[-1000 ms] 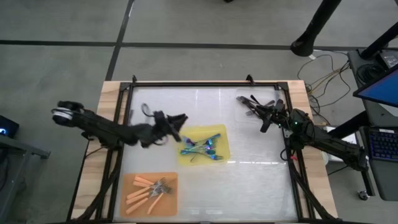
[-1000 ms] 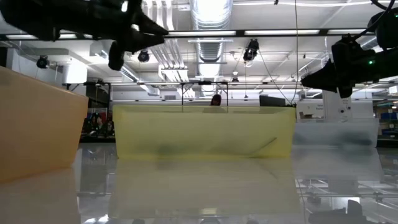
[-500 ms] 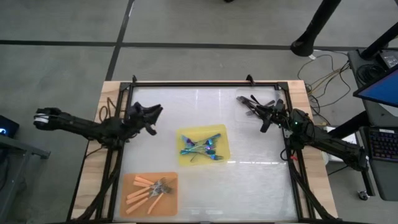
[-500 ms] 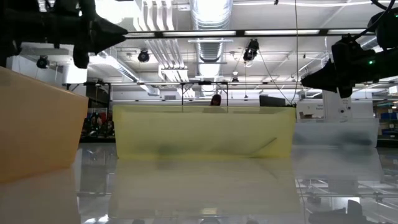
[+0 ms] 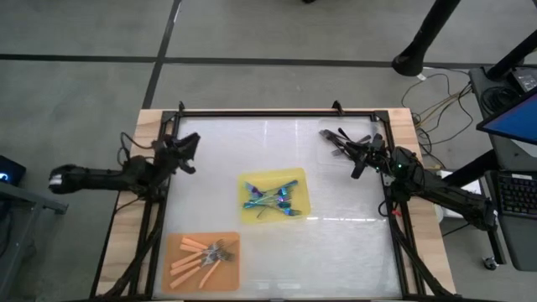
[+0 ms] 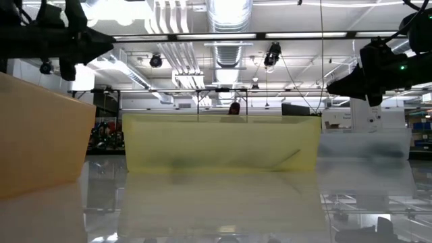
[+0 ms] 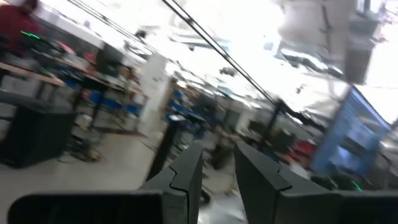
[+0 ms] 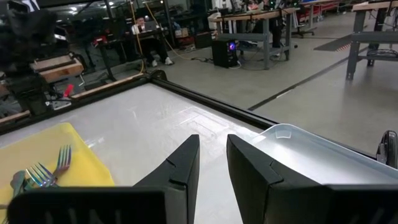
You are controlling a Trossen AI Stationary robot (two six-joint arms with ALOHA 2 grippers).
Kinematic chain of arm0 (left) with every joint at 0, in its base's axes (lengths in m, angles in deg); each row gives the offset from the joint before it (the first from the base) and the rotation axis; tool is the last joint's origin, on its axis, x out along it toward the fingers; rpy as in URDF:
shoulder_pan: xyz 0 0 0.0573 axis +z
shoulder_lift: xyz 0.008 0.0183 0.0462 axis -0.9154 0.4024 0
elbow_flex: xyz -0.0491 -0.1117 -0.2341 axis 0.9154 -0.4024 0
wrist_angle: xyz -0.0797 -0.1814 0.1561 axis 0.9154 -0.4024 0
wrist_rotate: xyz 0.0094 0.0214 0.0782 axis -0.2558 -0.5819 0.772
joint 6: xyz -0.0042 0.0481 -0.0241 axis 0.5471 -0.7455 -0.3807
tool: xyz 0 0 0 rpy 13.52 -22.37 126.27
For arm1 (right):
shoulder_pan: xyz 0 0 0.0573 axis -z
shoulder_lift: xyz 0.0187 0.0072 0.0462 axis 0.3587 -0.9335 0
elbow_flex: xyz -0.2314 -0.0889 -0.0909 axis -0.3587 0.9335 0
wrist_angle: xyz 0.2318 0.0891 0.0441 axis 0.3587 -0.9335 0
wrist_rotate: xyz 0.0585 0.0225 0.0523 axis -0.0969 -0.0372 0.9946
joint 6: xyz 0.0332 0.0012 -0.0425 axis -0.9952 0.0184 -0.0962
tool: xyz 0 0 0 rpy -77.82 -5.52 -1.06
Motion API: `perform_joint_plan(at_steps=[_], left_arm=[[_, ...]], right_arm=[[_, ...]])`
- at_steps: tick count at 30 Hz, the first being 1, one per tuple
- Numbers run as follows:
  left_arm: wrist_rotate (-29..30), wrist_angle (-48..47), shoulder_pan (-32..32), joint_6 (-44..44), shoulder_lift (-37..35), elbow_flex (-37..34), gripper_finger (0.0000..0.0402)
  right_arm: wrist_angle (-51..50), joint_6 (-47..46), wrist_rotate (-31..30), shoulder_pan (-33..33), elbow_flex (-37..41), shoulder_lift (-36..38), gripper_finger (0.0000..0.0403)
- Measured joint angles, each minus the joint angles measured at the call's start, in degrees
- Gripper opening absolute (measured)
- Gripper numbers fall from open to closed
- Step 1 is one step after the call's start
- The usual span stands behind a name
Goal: Sort silverware by color (type)
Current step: Return to Home Position
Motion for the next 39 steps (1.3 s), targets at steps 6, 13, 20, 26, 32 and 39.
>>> perform_joint_plan(at_steps=[6, 13, 20, 26, 32, 39], left_arm=[[-1.18, -15.99, 9.36, 4.97, -13.10, -0.02, 0.0075], [-1.40, -33.10, 16.42, 14.83, -18.08, -0.04, 0.0075], [5.50, -38.15, 17.43, 6.78, -18.35, -0.04, 0.0075], [6.30, -38.22, 17.40, 2.69, -18.35, -0.06, 0.0075], [6.33, -38.23, 17.40, 2.77, -18.35, -0.06, 0.0075], [6.33, -38.23, 17.40, 2.79, -18.35, -0.06, 0.0075]], right_arm=[[0.02, 0.00, 0.00, 0.00, 0.00, 0.00, 0.0073], [0.02, 0.00, 0.00, 0.00, 0.00, -0.05, 0.0073], [0.02, 0.00, 0.00, 0.00, -0.02, 0.04, 0.0073], [0.02, 0.00, 0.00, 0.00, -0.02, 0.04, 0.0073], [0.02, 0.00, 0.00, 0.01, -0.02, 0.07, 0.0073], [0.02, 0.00, 0.00, 0.01, -0.02, 0.07, 0.0073]])
